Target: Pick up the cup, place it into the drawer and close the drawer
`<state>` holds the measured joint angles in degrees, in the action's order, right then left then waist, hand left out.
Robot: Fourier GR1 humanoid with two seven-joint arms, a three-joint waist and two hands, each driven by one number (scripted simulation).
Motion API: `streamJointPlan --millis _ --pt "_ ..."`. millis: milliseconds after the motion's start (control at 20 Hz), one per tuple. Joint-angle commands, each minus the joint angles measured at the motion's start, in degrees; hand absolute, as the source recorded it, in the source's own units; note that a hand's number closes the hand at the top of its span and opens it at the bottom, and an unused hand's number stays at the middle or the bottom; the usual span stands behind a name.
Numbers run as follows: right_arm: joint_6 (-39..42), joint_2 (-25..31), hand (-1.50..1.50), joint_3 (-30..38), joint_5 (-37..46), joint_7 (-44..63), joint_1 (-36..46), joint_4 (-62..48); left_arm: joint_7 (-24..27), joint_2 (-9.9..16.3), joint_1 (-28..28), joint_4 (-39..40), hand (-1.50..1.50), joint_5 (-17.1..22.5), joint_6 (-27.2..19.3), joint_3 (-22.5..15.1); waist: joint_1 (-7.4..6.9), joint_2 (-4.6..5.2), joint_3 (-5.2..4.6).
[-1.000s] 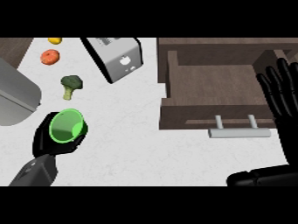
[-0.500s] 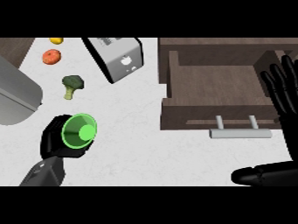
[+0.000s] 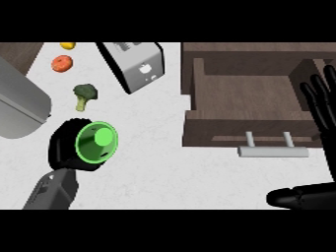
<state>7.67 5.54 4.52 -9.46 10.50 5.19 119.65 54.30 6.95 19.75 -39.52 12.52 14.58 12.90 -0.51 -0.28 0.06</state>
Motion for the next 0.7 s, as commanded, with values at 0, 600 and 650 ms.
streamJointPlan --millis 0,600,650 --pt "-1.0 -1.2 -1.5 -1.8 0.7 1.8 -1.9 3.1 -7.8 -0.7 1.9 -11.0 1.5 1.2 0.9 -2.8 -0.12 -0.3 0.05" --pt "1.4 -1.3 -1.5 -1.6 0.9 -2.9 -4.4 0.0 -32.4 -6.9 -0.2 -42.1 1.5 4.6 -10.9 -12.4 0.3 0.07 -0.01" --pt "1.2 0.2 -1.5 -0.7 -0.7 1.2 -3.3 4.0 -33.6 -6.9 3.3 -40.4 1.5 4.6 -11.2 -11.2 0.61 0.12 -0.04"
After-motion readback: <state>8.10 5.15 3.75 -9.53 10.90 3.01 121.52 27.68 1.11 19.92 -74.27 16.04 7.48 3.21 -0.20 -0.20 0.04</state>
